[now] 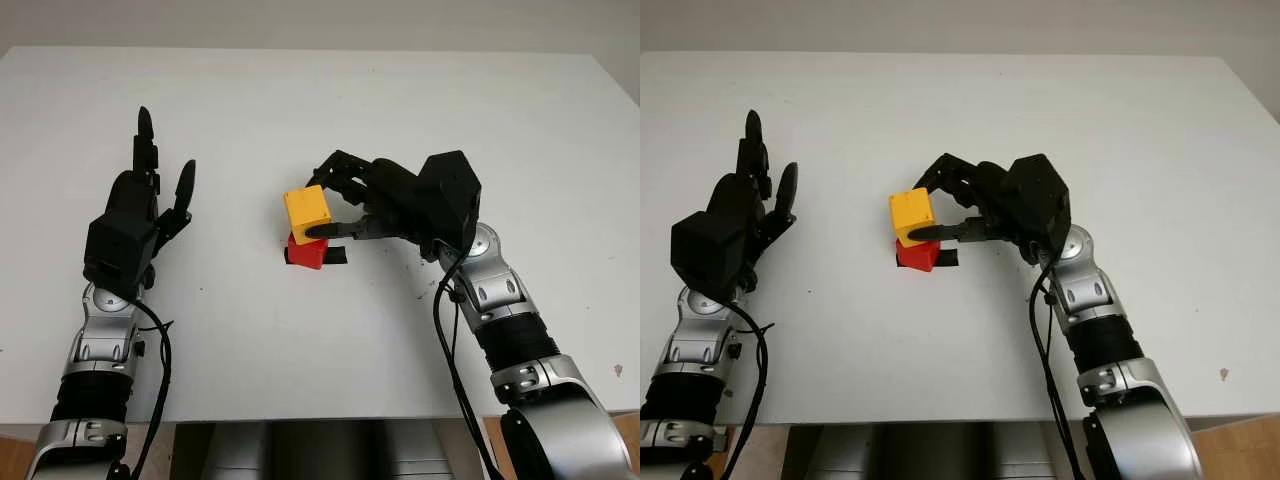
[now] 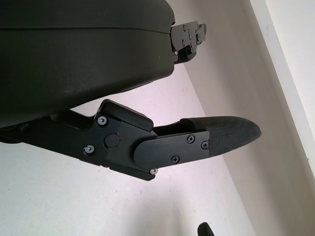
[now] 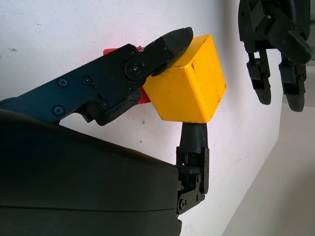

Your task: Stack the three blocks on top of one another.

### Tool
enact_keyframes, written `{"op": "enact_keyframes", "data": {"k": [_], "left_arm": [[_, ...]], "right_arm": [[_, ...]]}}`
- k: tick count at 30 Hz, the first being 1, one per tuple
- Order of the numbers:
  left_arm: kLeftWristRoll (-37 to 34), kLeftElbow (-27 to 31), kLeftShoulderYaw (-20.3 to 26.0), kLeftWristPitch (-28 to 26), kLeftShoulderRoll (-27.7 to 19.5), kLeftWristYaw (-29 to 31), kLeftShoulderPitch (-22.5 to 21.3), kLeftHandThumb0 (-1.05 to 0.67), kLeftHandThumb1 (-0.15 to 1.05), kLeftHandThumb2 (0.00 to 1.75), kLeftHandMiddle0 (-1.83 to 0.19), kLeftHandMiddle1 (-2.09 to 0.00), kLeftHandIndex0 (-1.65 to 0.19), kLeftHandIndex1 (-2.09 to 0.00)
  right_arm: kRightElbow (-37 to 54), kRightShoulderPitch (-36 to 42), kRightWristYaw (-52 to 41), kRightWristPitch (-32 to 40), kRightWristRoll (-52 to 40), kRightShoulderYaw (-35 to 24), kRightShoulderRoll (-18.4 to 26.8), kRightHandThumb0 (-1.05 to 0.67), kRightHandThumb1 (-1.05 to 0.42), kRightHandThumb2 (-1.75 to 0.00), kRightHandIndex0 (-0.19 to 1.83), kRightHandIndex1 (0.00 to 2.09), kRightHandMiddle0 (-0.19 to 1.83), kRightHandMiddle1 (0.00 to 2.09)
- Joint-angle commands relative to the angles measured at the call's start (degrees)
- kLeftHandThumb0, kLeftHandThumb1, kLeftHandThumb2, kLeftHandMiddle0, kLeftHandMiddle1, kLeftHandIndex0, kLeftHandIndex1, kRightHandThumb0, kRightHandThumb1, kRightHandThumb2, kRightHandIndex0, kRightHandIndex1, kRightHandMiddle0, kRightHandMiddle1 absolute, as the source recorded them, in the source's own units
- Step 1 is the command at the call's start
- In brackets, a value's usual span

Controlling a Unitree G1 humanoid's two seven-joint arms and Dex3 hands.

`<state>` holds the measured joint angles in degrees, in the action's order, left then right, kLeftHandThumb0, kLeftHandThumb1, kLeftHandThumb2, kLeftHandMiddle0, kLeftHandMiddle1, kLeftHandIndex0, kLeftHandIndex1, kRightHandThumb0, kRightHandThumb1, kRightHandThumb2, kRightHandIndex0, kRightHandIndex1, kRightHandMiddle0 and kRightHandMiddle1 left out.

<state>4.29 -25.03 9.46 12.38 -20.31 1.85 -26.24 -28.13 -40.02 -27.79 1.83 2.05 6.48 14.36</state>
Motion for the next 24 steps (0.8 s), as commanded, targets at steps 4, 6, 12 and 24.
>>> {"op": "enact_keyframes", "data": {"k": [4,6,12,24], "left_arm": [[-0.13,0.57,-0.15,0.22,-0.27,0.06,0.63,-0.81,1.05,0.60,0.19,0.00,0.19,0.00],[0.13,0.56,-0.22,0.18,-0.36,-0.18,0.62,-0.81,1.05,0.60,0.19,0.00,0.19,0.00],[0.02,0.35,-0.08,0.40,-0.35,-0.13,0.45,-0.82,1.05,0.59,0.19,0.00,0.19,0.00],[0.64,0.02,-0.15,0.79,-0.69,-0.49,0.17,-0.83,1.05,0.58,0.19,0.00,0.19,0.00]], "right_arm": [[0.67,-0.56,-0.09,-1.65,1.27,0.45,0.94,-0.48,-0.91,-0.06,0.12,0.06,0.36,1.61],[0.83,-0.45,0.06,-2.65,2.21,0.71,1.35,-0.49,-0.91,-0.06,0.13,0.06,0.36,1.61],[0.75,-0.21,0.61,-6.25,4.70,1.49,2.34,-0.48,-0.92,-0.06,0.12,0.06,0.34,1.61],[1.16,0.07,1.95,-9.37,8.15,2.43,3.35,-0.47,-0.93,-0.05,0.09,0.05,0.25,1.63]]}}
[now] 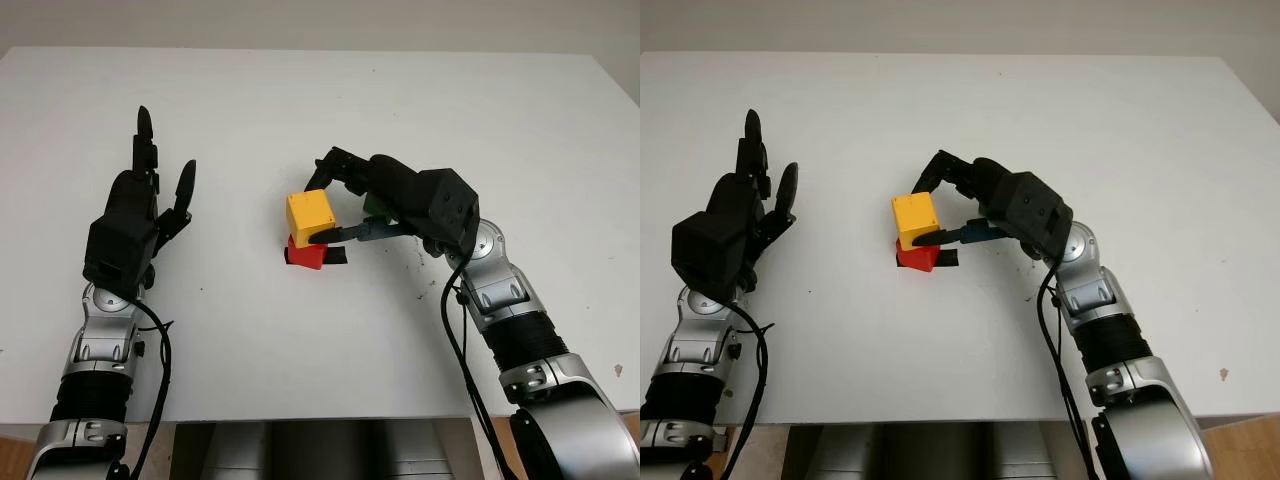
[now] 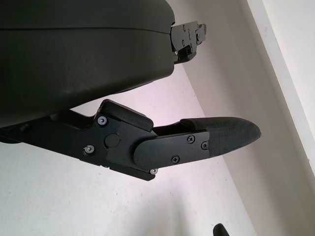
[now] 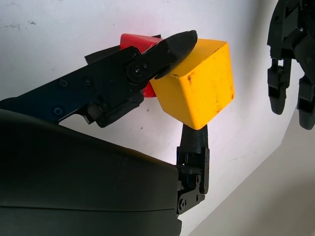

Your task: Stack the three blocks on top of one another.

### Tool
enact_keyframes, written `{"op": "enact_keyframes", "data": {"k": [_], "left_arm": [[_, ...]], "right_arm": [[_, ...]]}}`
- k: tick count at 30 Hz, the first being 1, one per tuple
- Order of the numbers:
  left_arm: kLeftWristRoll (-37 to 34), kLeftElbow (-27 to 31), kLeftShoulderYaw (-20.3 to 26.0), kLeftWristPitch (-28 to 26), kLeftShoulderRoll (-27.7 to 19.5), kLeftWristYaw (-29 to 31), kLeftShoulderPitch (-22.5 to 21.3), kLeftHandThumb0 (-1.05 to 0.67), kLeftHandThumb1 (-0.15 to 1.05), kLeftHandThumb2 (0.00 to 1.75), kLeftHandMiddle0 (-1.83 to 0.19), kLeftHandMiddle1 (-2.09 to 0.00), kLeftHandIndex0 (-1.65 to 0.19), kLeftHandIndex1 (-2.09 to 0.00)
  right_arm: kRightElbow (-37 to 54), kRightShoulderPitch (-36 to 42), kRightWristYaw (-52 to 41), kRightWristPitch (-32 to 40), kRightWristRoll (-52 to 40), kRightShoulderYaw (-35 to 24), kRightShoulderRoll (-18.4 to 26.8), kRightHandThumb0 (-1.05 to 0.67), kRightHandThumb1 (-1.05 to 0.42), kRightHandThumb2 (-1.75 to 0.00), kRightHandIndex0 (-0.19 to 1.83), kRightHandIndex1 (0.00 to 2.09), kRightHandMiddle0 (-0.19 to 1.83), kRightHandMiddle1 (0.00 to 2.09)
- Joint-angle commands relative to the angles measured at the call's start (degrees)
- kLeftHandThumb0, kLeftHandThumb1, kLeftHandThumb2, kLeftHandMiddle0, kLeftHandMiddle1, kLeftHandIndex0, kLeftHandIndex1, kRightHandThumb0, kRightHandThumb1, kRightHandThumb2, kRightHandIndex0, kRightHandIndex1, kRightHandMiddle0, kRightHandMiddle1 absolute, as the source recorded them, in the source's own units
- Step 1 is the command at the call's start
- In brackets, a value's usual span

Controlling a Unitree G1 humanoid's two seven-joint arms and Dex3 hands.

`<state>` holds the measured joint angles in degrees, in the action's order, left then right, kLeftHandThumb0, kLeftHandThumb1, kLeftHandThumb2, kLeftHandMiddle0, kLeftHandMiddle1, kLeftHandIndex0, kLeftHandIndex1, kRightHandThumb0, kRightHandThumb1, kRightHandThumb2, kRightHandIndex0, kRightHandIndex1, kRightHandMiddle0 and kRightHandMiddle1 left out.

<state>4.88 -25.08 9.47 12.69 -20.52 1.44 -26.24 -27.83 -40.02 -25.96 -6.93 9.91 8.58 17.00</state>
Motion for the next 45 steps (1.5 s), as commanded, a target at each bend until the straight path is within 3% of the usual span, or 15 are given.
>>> {"op": "enact_keyframes", "data": {"k": [1,3,7,8,15,19,23,27,31,35,39,43,45], "left_arm": [[-0.05,0.11,-0.12,0.46,-0.45,-0.05,0.22,-0.83,1.05,0.58,0.19,0.00,0.19,0.00],[-0.09,-0.03,-0.15,0.52,-0.47,0.03,0.14,-0.82,1.05,0.57,0.19,0.00,0.19,-0.01],[-0.29,-0.29,-0.14,1.00,-0.55,0.39,0.21,-0.82,1.05,0.58,0.19,0.00,0.19,0.00],[-0.36,-0.29,-0.13,0.96,-0.58,0.52,0.25,-0.82,1.05,0.58,0.19,0.00,0.19,0.00],[-0.92,0.12,0.03,0.66,-0.54,0.94,0.49,-0.83,1.05,0.57,0.19,0.00,0.19,0.00],[-1.28,0.49,0.11,0.44,-0.49,1.20,0.74,-0.82,1.05,0.57,0.19,0.00,0.19,0.00],[-1.35,0.63,0.13,0.66,-0.42,1.24,0.92,-0.82,1.05,0.57,0.19,0.00,0.19,0.00],[-1.24,0.46,0.14,0.77,-0.55,1.20,0.94,-0.82,1.05,0.57,0.19,0.00,0.19,0.00],[-1.55,0.80,0.21,0.22,-0.70,1.67,0.89,-0.82,1.05,0.57,0.19,0.00,0.19,0.00],[-2.15,0.24,0.30,0.60,-0.64,1.99,0.79,-0.83,1.05,0.58,0.19,0.00,0.19,0.00],[-2.51,0.59,0.36,0.57,-0.63,2.14,1.08,-0.83,1.05,0.58,0.19,0.00,0.19,0.00],[-3.01,-0.24,0.61,1.00,-1.09,2.81,0.77,-0.84,1.05,0.57,0.19,0.00,0.19,0.00],[-2.84,-0.78,0.60,1.55,-1.29,2.72,0.47,-0.84,1.05,0.56,0.19,0.00,0.19,0.00]], "right_arm": [[0.93,0.06,-0.14,-0.49,0.27,0.36,0.78,-0.48,-0.92,-0.05,0.08,0.04,0.20,1.59],[1.14,-0.03,-0.85,0.16,0.28,0.54,1.01,-0.50,-0.92,-0.05,0.06,0.04,0.13,1.48],[2.64,0.07,-2.25,0.57,1.01,1.27,1.85,-0.64,-0.88,-0.05,-0.14,0.02,-0.05,0.63],[3.06,0.16,-2.41,0.51,1.02,1.34,1.96,-0.66,-0.87,-0.05,-0.17,0.02,-0.07,0.51],[6.53,0.34,-3.26,-1.48,0.30,1.04,3.19,-0.83,-0.90,-0.06,-0.19,0.00,-0.19,0.04],[7.37,0.33,-4.20,-6.93,-2.44,-0.52,4.16,-0.94,-0.91,-0.06,-0.19,0.00,-0.19,0.00],[13.04,0.19,-7.97,-3.98,-7.31,-3.48,6.76,-0.96,-0.91,-0.05,-0.19,0.00,-0.19,0.00],[17.12,-2.87,-8.89,-0.44,-13.55,-9.13,9.17,-0.89,-0.88,-0.05,-0.19,0.00,-0.19,0.00],[14.80,-7.27,-3.64,-4.13,-9.22,-12.36,13.77,-0.80,-0.85,-0.04,-0.19,0.00,-0.07,0.06],[4.41,-12.47,0.24,-11.38,-0.79,-10.70,19.64,-0.80,-0.81,-0.04,-0.14,0.04,0.08,0.14],[-6.95,-16.14,0.44,-16.74,3.79,-7.69,22.16,-0.76,-0.79,-0.04,-0.16,0.03,0.17,0.18],[-12.71,-17.81,1.09,-19.63,10.58,-2.78,24.20,-0.68,-0.79,-0.05,-0.18,0.03,0.20,0.18],[-13.55,-18.90,4.87,-22.27,19.21,2.15,25.96,-0.71,-0.81,-0.06,-0.16,0.05,0.19,0.17]]}}
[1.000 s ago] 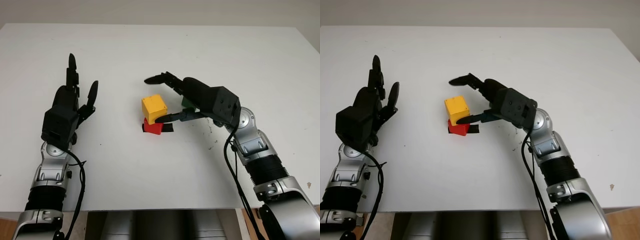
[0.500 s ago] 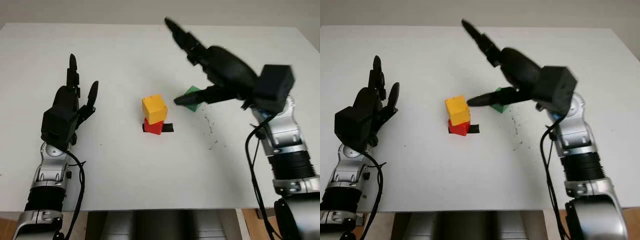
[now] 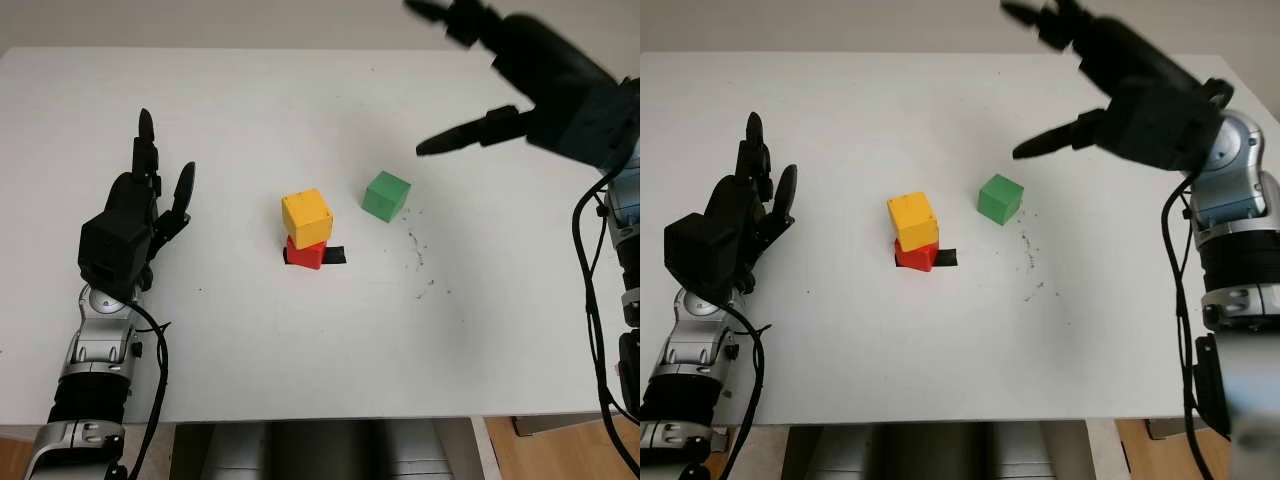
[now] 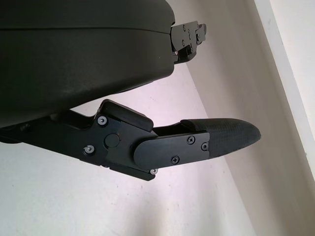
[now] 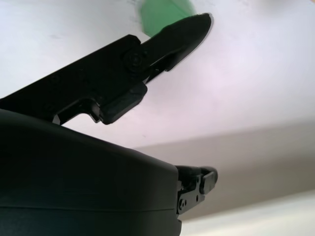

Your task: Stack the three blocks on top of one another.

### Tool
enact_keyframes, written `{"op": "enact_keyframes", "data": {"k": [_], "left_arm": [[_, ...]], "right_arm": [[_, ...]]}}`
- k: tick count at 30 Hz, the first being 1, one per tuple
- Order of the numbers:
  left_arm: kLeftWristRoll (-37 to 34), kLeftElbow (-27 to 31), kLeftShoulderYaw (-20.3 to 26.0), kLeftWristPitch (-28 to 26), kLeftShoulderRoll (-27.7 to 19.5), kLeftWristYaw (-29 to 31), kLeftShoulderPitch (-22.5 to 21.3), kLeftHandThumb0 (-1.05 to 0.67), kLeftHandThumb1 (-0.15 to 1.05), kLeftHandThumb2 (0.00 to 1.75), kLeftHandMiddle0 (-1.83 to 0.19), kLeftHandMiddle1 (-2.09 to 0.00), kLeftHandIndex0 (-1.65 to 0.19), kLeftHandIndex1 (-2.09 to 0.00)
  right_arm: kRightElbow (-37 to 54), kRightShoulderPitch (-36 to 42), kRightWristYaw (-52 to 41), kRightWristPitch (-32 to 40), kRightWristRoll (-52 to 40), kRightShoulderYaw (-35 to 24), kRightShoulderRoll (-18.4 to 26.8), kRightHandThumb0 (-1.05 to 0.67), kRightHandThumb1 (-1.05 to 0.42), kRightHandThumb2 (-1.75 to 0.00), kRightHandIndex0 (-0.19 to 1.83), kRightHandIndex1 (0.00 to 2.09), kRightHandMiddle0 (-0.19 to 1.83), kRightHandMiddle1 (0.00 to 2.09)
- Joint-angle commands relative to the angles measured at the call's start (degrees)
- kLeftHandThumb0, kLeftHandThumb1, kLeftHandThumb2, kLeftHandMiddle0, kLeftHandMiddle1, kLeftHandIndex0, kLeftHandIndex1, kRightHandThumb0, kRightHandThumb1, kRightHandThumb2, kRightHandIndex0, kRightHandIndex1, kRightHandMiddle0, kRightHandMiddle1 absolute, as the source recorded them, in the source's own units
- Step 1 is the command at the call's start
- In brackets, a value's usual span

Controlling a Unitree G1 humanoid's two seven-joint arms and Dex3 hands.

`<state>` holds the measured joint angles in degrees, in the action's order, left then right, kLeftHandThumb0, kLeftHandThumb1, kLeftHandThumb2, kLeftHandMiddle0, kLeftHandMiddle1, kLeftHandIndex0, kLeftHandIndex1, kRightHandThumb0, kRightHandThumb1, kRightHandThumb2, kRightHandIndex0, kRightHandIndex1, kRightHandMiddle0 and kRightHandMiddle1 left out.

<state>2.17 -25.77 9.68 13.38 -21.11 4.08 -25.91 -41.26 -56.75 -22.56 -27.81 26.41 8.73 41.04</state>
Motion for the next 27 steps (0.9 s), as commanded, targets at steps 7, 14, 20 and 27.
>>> {"op": "enact_keyframes", "data": {"k": [7,14,20,27], "left_arm": [[0.61,-0.41,0.13,0.99,-0.81,-0.80,-0.37,-0.84,1.05,0.55,0.19,0.00,0.19,0.00],[0.86,0.11,-0.08,0.75,-0.73,-0.84,-0.31,-0.82,1.05,0.56,0.19,0.00,0.19,0.00],[0.70,0.15,-0.12,0.64,-0.66,-0.72,-0.47,-0.82,1.05,0.55,0.19,0.00,0.19,0.00],[0.81,-0.06,-0.15,0.85,-0.63,-0.98,-0.54,-0.82,1.05,0.56,0.19,0.00,0.19,0.00]], "right_arm": [[-1.86,-5.07,8.19,-5.85,18.59,11.90,3.95,-0.67,-0.80,-0.05,-0.10,0.07,0.23,0.17],[-5.60,-6.71,19.97,-10.88,26.56,17.24,3.81,-0.67,-0.79,-0.05,-0.06,0.07,0.29,0.16],[-10.30,-8.57,28.83,-12.71,31.03,21.13,2.63,-0.63,-0.81,-0.05,-0.10,0.05,0.26,0.12],[-13.94,-10.48,34.80,-12.74,34.15,25.01,1.50,-0.60,-0.81,-0.06,-0.07,0.06,0.31,0.13]]}}
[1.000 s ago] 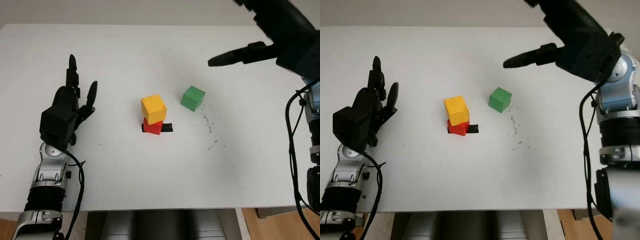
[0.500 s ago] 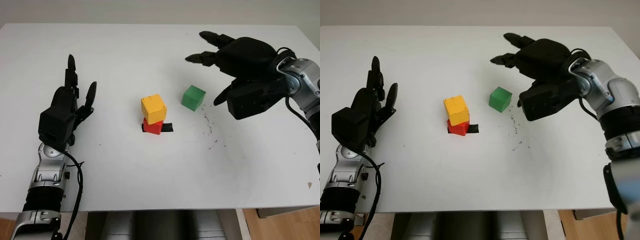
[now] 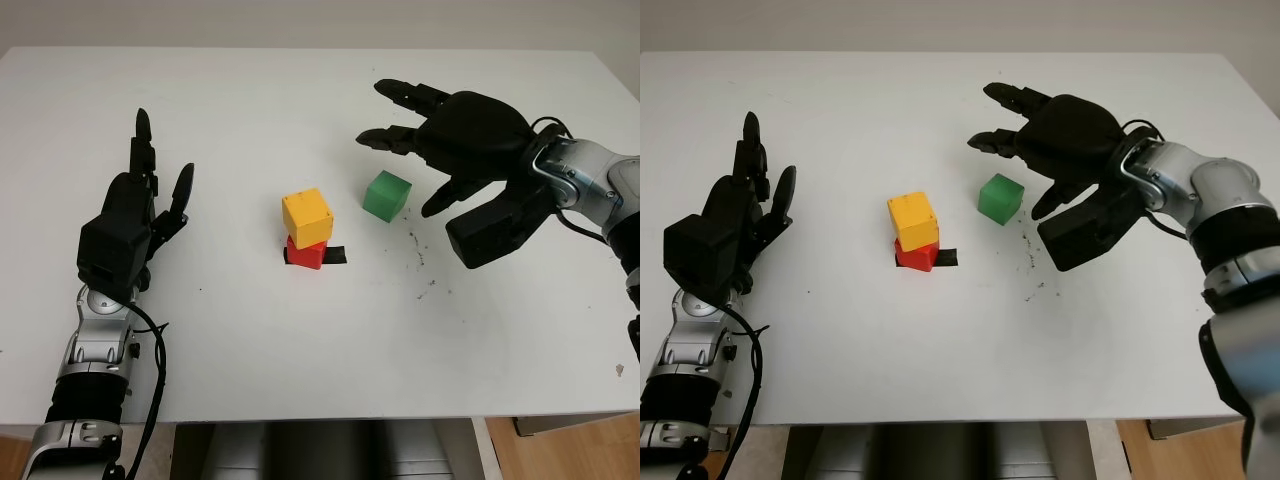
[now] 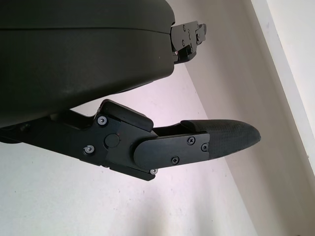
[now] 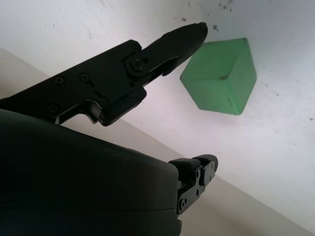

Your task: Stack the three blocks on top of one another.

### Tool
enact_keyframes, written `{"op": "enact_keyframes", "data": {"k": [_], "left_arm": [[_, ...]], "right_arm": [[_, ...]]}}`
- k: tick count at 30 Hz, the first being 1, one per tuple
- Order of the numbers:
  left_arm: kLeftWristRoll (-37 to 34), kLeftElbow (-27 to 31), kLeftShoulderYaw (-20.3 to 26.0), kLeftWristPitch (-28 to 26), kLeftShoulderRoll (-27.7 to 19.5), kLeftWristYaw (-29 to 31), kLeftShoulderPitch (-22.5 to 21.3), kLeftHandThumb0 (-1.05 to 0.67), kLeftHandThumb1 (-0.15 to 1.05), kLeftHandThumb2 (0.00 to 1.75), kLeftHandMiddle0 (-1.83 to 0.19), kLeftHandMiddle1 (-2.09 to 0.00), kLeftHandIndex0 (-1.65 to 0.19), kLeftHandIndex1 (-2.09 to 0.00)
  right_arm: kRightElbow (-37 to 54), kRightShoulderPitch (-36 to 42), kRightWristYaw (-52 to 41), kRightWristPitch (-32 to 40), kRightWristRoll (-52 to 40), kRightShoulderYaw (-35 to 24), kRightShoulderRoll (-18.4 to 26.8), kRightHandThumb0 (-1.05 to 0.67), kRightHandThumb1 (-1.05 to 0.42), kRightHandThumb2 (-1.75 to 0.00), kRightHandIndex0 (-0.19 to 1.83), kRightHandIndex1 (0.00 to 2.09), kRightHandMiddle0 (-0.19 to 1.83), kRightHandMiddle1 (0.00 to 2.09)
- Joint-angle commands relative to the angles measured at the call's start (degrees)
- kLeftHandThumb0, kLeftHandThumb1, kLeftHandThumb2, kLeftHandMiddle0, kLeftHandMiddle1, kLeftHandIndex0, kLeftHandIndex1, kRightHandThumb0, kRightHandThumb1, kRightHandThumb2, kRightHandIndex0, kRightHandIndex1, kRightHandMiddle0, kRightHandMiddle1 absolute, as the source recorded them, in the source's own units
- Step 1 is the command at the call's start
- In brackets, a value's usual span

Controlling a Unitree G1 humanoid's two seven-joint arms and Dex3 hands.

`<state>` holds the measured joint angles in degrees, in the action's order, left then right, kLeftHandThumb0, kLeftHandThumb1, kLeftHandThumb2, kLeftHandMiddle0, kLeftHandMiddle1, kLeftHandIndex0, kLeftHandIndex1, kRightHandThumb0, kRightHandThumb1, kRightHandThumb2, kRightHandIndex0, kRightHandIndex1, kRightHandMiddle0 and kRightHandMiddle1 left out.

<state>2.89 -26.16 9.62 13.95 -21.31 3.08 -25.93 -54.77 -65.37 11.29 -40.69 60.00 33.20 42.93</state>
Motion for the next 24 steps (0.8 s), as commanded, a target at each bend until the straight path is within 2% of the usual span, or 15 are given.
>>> {"op": "enact_keyframes", "data": {"k": [1,10,24], "left_arm": [[-0.12,0.27,-0.02,0.38,-0.37,0.12,-0.52,-0.82,1.05,0.56,0.19,0.00,0.19,0.00],[0.29,0.50,-0.11,1.06,-0.33,-0.46,0.10,-0.82,1.05,0.55,0.19,0.00,0.19,0.00],[0.11,1.94,-0.24,0.02,0.07,-0.65,0.98,-0.82,1.05,0.56,0.19,0.00,0.19,0.00]], "right_arm": [[-0.80,-2.09,1.56,0.47,1.19,1.19,-0.52,-0.61,-0.82,-0.06,-0.07,0.06,0.31,0.13],[-5.04,-3.81,6.18,0.88,4.38,5.67,-2.22,-0.58,-0.83,-0.06,-0.01,0.08,0.40,0.14],[-10.10,-5.49,11.22,1.35,4.67,9.01,-5.22,-0.55,-0.83,-0.05,0.04,0.07,0.52,0.15]]}}
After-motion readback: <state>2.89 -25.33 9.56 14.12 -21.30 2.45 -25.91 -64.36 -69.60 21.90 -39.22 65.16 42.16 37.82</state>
